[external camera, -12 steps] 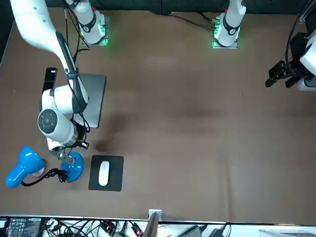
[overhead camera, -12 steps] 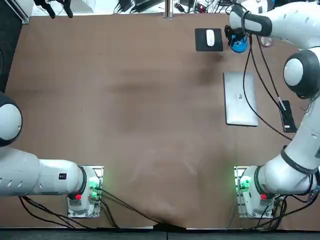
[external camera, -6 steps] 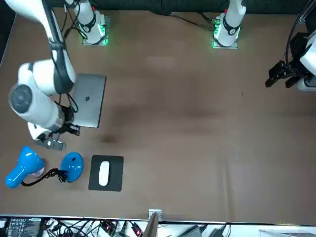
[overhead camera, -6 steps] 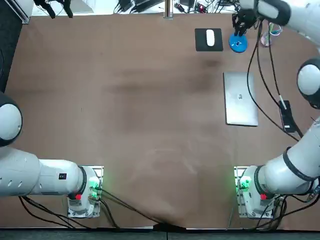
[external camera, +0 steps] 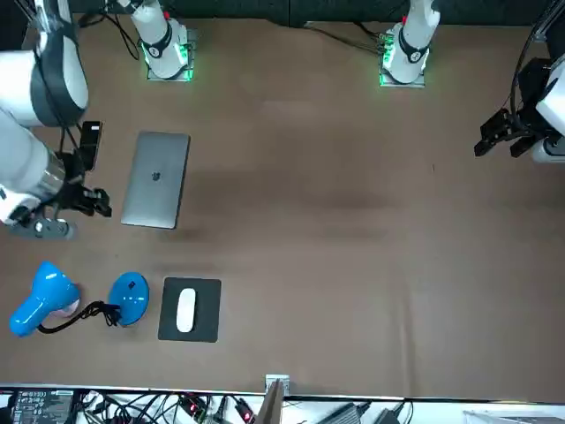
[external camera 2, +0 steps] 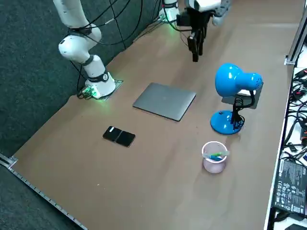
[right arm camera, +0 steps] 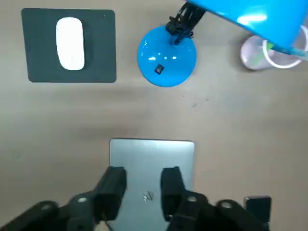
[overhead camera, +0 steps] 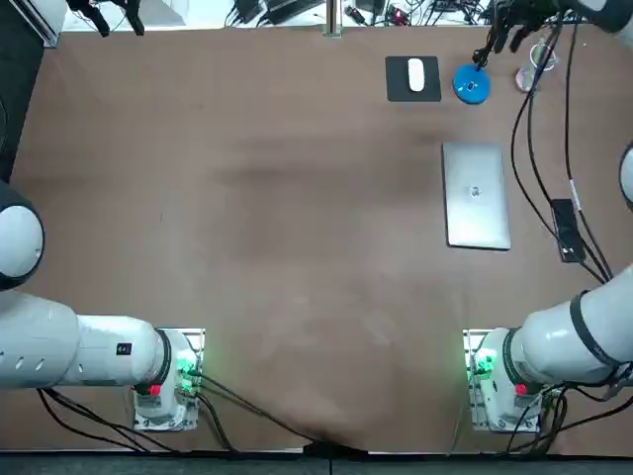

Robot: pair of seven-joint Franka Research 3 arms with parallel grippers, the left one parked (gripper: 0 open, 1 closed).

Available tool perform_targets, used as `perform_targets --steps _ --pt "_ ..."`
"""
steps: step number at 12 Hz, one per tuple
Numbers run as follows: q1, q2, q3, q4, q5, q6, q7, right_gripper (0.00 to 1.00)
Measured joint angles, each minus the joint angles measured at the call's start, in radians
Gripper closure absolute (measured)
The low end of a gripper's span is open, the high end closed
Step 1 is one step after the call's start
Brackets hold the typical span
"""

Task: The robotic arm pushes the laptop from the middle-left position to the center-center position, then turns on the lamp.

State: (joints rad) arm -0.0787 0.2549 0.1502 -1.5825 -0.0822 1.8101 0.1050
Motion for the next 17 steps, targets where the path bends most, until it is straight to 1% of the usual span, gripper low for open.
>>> perform_targets --steps 1,3,4,7,10,13,14,15,17 --pt "-0.001 -0.048 0.001 0.000 0.000 -0.038 -0.012 0.41" --pt "0.011 -0.093 0.001 -0.002 0.001 -0.065 -0.021 0.18" --pt "0.025 -0.115 -0.007 -0.003 0.001 -0.081 -0.021 0.01" --pt "0.070 -0.181 -0.050 -0.008 0.002 -0.153 -0.021 0.00" --pt "0.084 -0.248 -0.086 -0.036 0.052 -0.174 -0.023 0.00" --pt "0.122 -0.313 -0.157 -0.093 0.084 -0.179 -0.030 0.00" --pt "0.133 -0.333 -0.173 -0.117 0.086 -0.179 -0.032 0.00" --pt "0.139 -0.352 -0.181 -0.137 0.086 -0.179 -0.032 0.00" --pt "0.144 -0.378 -0.186 -0.163 0.086 -0.179 -0.031 0.00"
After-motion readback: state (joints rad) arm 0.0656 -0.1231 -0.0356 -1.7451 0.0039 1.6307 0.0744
